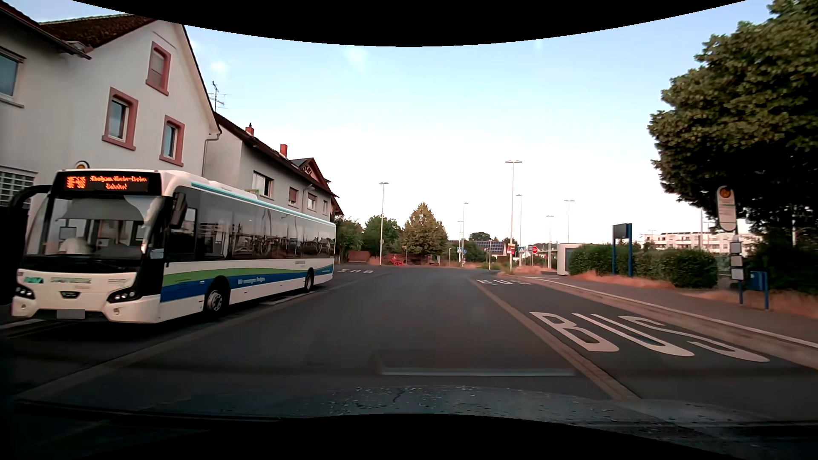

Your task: Follow the waypoints while adhering to traffic rules and regulations

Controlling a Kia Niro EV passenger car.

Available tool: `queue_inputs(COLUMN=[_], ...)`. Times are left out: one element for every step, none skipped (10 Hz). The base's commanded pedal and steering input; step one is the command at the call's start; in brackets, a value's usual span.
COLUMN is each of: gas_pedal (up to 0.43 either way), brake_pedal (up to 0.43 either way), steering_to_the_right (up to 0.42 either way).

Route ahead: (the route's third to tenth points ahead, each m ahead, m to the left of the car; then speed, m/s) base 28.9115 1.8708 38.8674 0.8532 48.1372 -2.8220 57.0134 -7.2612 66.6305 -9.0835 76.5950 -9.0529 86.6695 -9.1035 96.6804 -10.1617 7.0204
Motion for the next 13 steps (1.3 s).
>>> queue_inputs(gas_pedal=[0.118, 0.118, 0.118, 0.118, 0.118, 0.118, 0.118, 0.118, 0.118, 0.118, 0.118, 0.118, 0.118], brake_pedal=[0.0, 0.0, 0.0, 0.0, 0.0, 0.0, 0.0, 0.0, 0.0, 0.0, 0.0, 0.0, 0.0], steering_to_the_right=[0.007, 0.007, 0.007, 0.007, 0.006, 0.007, 0.007, 0.007, 0.007, 0.007, 0.007, 0.007, 0.006])
